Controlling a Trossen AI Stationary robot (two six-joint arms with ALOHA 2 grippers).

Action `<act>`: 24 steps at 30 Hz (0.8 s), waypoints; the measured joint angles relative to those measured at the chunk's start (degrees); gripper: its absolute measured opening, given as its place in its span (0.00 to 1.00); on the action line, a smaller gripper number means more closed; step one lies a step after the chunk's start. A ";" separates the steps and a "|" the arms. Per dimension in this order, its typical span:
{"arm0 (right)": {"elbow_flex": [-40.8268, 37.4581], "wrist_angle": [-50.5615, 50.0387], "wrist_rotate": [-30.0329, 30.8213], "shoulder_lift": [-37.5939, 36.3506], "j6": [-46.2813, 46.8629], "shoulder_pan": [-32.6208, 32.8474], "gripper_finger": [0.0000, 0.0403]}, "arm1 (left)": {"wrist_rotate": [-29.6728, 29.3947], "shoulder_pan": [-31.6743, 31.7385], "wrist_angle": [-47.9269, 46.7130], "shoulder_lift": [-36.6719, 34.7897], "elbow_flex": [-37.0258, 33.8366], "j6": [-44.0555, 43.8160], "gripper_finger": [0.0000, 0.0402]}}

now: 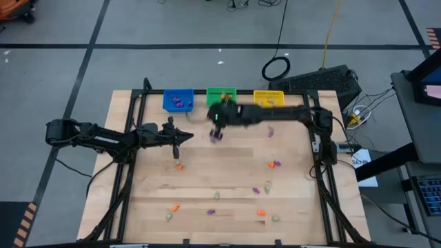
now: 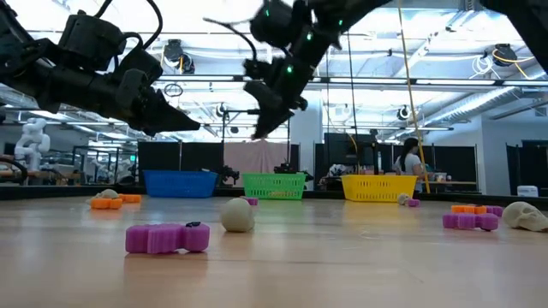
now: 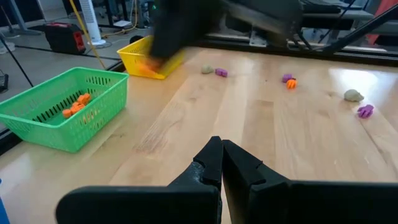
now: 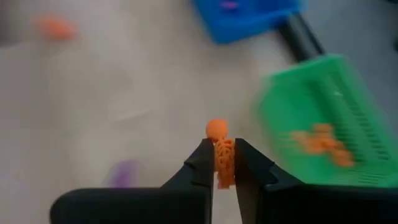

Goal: Sort Halloween decoration
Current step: Put the orange skeleton toy into the green basket

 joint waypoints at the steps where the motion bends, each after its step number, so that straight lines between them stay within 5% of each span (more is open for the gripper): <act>1: 0.40 -0.13 -0.05 0.00 -0.71 -2.08 0.04 | -0.02 0.00 0.01 0.00 0.00 0.00 0.03; 11: 0.60 1.97 -10.63 2.24 -5.03 -19.27 0.05 | -0.21 0.00 0.13 0.00 0.00 -0.02 0.03; 24: 0.59 5.38 -16.70 5.60 -6.53 -22.09 0.05 | -0.19 0.00 0.28 0.00 0.00 -0.06 0.03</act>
